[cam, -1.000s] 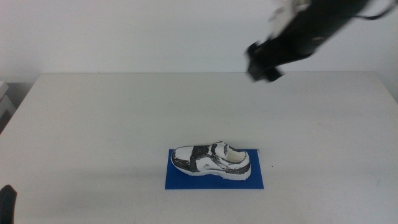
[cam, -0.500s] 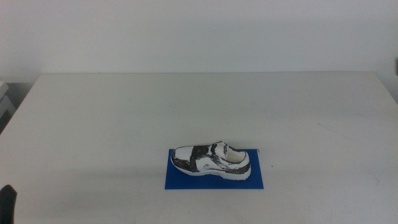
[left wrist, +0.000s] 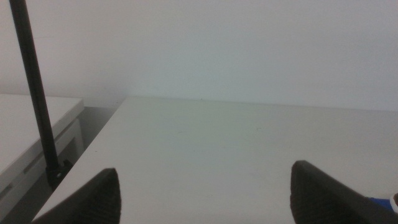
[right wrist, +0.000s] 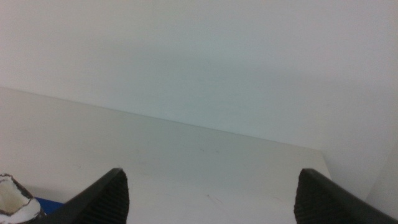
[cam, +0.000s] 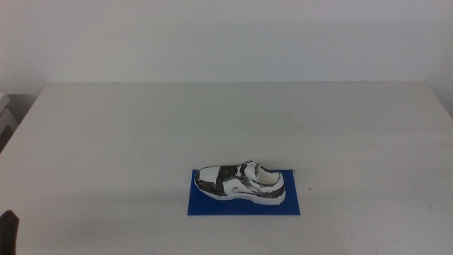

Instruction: Use one arm to grab the shoe from the table and place it on the mat.

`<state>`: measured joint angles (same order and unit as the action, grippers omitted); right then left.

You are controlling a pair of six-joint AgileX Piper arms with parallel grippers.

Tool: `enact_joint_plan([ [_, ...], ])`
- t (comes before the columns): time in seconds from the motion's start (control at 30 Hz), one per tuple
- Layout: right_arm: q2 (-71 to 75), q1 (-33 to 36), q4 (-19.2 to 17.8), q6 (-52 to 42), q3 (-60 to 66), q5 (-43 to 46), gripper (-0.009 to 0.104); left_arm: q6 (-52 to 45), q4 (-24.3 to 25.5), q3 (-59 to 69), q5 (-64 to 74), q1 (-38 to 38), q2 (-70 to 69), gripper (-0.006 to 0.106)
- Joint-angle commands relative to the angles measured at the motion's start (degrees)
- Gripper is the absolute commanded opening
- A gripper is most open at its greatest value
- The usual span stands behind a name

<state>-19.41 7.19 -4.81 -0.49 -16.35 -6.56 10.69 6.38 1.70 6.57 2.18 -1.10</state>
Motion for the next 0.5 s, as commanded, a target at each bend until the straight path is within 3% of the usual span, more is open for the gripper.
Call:
enact_joint_plan([
  [0.0, 2.4, -0.4, -0.2, -0.2, 1.7, 7.2, 0.073, 0.2, -0.2, 0.3, -4.7, -0.3, -0.4, 0.094],
  [0.47, 12.1, -0.4, -0.1, -0.2, 13.1, 6.6, 0.073, 0.2, -0.2, 0.3, -4.7, -0.3, -0.4, 0.094],
])
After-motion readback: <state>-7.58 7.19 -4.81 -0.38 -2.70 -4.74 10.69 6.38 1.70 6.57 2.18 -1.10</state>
